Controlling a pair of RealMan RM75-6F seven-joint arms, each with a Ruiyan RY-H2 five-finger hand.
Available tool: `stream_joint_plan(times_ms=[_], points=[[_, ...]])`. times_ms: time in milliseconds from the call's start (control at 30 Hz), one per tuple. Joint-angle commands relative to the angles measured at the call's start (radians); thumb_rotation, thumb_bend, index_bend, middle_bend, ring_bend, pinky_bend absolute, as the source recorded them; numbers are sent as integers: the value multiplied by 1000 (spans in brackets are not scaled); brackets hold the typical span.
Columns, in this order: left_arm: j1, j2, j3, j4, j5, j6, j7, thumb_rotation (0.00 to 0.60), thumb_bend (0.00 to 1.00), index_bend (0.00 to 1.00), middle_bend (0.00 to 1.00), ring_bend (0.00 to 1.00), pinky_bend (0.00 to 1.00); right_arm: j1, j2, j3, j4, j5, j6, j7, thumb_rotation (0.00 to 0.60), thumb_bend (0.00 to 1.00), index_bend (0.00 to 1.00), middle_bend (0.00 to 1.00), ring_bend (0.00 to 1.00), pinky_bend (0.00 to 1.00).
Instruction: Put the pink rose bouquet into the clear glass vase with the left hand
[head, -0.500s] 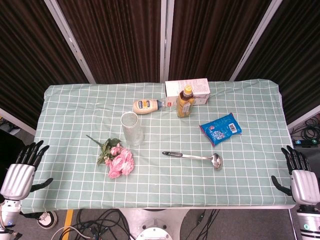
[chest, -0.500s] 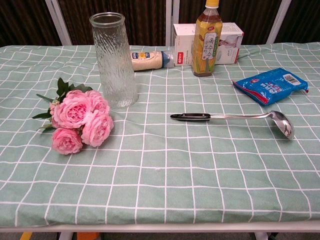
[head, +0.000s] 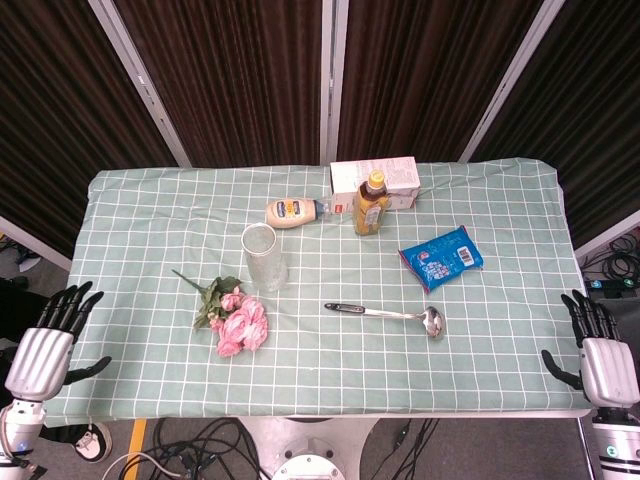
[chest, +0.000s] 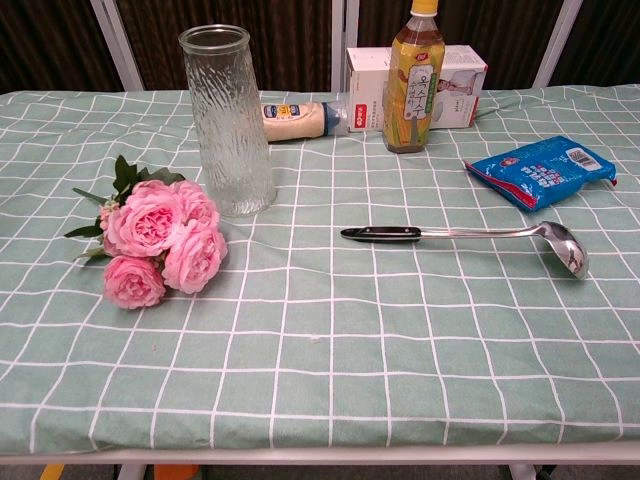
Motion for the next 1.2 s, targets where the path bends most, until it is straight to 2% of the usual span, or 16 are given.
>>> stream_joint_plan(times_ms=[33,267,567,900,1200], points=[[-6,9,2,-14,6,-4,5,600,54,93,0,0,118,0,3,-5,-14,-1,-4,-9,600,207,0,0,0,0],[-5,19,11,-29,5,-14,7,600,54,91,0,0,125,-5,2,-14,-24,-17,8,-18,600,207,0,0,0,0],[-42,-14,30,18,75,-34,-37,600,54,82,0,0,146,0,0,-14,-15,-5,-11,-19,600,209,0,0,0,0],[-151,7,51,-61,151,-163,-31,600,55,81,0,0,146,10,12,-5,-48,-11,-7,-42,600,209,0,0,0,0],[-263,-24,26,-172,117,-342,53,600,55,71,0,0,158,21,2,-12,-36,7,-48,-47,600,209,0,0,0,0]])
